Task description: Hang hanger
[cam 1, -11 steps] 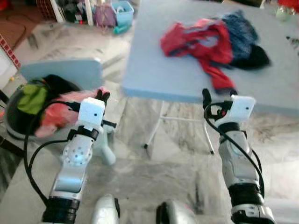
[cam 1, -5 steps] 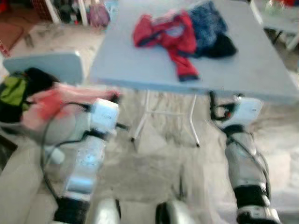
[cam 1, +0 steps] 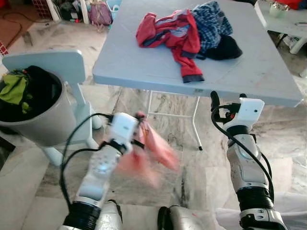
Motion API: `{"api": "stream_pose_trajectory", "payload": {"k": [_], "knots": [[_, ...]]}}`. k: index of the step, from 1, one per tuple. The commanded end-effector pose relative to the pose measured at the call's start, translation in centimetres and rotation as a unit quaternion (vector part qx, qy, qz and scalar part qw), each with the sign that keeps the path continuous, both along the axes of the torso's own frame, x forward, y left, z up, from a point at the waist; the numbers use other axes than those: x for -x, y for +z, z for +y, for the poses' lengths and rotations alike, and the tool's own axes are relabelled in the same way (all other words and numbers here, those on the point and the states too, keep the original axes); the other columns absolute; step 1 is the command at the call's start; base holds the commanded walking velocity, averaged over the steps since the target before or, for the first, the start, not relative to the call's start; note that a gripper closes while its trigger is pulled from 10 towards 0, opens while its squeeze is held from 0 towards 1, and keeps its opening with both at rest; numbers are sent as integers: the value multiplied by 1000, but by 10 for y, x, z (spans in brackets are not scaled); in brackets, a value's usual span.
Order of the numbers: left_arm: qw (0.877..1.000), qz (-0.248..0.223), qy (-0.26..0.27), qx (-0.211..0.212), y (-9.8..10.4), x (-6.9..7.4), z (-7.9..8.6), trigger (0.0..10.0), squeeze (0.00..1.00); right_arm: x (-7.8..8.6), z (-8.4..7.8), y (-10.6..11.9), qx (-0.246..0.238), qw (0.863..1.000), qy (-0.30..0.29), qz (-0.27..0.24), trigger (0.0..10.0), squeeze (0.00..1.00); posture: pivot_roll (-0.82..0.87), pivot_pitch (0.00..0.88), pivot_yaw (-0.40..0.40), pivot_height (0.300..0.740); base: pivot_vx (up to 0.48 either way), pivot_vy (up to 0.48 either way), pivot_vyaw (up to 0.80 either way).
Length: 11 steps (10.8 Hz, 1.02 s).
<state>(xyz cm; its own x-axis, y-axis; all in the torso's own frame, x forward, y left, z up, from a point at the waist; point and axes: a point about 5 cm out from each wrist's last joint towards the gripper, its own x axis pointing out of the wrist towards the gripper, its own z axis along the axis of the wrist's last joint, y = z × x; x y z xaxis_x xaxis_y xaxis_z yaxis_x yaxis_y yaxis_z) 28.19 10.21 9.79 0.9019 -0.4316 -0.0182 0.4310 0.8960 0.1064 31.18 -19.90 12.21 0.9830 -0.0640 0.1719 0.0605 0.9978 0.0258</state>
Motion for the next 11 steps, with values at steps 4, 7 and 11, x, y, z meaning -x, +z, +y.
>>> {"api": "stream_pose_trajectory", "payload": {"k": [4,7,11], "knots": [[998,39,-4,-41,-19,11,27,10000,0,-5,4,2,7,1000,8,-1,10000,0,11,189,-58,740,0,0,0],[948,102,-154,-260,-52,38,50,10000,0,-4,0,0,15,1000,8,6,10000,0,12,202,-68,740,0,0,0],[958,-66,125,-249,1,-17,85,10000,0,-3,3,-3,15,1000,8,12,10000,0,8,196,-66,740,0,0,0]]}}
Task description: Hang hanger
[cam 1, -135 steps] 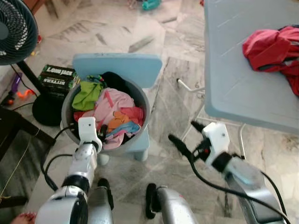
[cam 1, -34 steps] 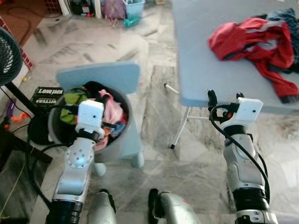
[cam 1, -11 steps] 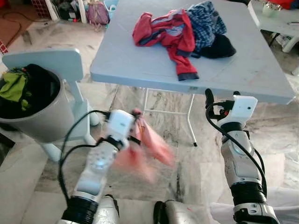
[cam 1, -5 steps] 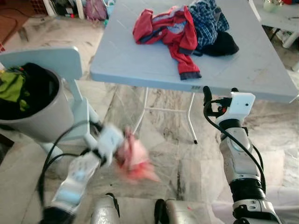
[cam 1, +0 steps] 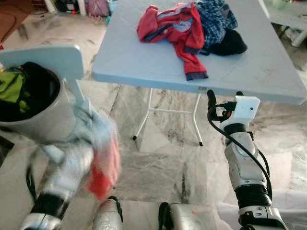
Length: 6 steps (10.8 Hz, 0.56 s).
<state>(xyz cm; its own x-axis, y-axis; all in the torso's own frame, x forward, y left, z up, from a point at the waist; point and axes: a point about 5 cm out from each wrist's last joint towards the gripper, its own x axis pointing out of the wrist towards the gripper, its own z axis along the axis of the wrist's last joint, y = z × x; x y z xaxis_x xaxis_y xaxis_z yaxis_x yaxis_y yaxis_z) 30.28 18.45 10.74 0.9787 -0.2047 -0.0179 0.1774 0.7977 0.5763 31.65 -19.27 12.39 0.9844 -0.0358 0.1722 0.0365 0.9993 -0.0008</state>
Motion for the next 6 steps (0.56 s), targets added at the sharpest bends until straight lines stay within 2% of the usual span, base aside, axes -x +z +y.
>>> {"api": "stream_pose_trajectory", "payload": {"k": [1,2,3,4,5,6], "knots": [[997,63,-33,-1,-23,12,6,10000,0,1,-3,-5,2,1000,-4,11,10000,0,8,195,-65,740,0,0,0],[990,117,-81,-7,-37,20,2,10000,0,1,-3,-5,1,1000,-5,11,10000,0,12,194,-66,740,0,0,0],[928,257,-208,-173,-81,57,12,10000,0,-1,-1,-4,1,1000,-2,11,10000,0,15,193,-63,740,0,0,0],[951,221,-137,-169,-76,43,22,10000,0,-1,0,-4,1,1000,-3,11,10000,0,13,192,-62,740,0,0,0],[983,152,-63,-77,-54,23,19,10000,0,-1,0,-5,2,1000,-4,15,10000,0,15,190,-64,740,0,0,0],[991,123,-51,-21,-42,17,14,10000,0,0,-1,-7,2,1000,-4,17,10000,0,15,190,-64,740,0,0,-694]]}}
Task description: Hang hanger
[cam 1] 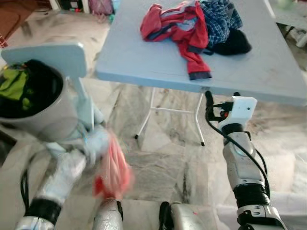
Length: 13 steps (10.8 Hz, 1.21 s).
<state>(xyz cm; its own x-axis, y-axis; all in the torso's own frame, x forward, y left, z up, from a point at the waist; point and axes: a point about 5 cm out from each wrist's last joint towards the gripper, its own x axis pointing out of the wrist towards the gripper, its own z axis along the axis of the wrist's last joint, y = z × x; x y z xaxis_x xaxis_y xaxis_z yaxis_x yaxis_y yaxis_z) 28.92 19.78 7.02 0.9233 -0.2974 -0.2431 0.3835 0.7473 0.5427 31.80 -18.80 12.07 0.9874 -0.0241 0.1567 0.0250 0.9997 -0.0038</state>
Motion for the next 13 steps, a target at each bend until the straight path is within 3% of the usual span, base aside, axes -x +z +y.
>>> {"api": "stream_pose_trajectory", "payload": {"k": [1,4,9,13], "knots": [[1000,1,-3,25,-1,3,-4,10000,0,3,-6,-5,2,1000,-10,10,10000,0,15,190,-64,740,0,0,-688],[997,-5,-26,77,0,8,-24,10000,0,3,-5,-7,1,1000,-10,13,10000,0,13,182,-59,740,0,0,-173],[995,-12,-47,93,5,7,-33,10000,0,5,-7,-8,5,1000,-15,15,10000,0,6,175,-62,740,0,439,-800],[993,-10,-47,104,4,9,-37,10000,0,3,-8,-7,8,1000,-14,15,10000,0,9,170,-67,740,0,0,-800]]}}
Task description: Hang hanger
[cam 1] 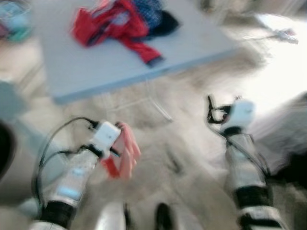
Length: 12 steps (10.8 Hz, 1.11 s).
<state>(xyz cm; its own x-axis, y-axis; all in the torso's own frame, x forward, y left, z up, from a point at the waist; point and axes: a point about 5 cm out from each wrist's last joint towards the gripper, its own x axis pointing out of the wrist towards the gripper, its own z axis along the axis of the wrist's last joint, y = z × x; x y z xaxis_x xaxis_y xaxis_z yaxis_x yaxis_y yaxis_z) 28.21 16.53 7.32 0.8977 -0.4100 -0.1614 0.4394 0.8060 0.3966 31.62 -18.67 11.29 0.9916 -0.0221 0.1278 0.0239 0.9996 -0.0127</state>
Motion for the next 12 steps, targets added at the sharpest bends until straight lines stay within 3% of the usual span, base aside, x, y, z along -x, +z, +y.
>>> {"api": "stream_pose_trajectory", "payload": {"k": [1,8,9,10,11,12], "knots": [[1000,-2,-6,14,3,0,-5,10000,0,1,-9,1,5,1000,-16,-1,10000,0,7,168,-66,740,0,480,-800],[1000,-1,-11,27,3,-2,-11,10000,0,0,-12,1,5,1000,-22,-2,10000,0,-2,165,-66,740,0,480,-800],[999,2,-2,47,2,-1,-11,10000,0,1,-12,1,7,1000,-23,-1,10000,0,-6,168,-70,740,0,0,-800],[994,13,40,98,-1,0,-3,10000,0,2,-10,3,10,1000,-24,-6,10000,0,-20,169,-74,740,0,0,-800],[989,-2,80,126,2,-3,2,10000,0,3,-10,5,11,1000,-22,-11,10000,0,-25,171,-76,740,0,0,-800],[974,-43,143,170,12,-5,12,10000,0,9,-10,0,14,1000,-22,-9,10000,0,-24,180,-70,740,0,0,0]]}}
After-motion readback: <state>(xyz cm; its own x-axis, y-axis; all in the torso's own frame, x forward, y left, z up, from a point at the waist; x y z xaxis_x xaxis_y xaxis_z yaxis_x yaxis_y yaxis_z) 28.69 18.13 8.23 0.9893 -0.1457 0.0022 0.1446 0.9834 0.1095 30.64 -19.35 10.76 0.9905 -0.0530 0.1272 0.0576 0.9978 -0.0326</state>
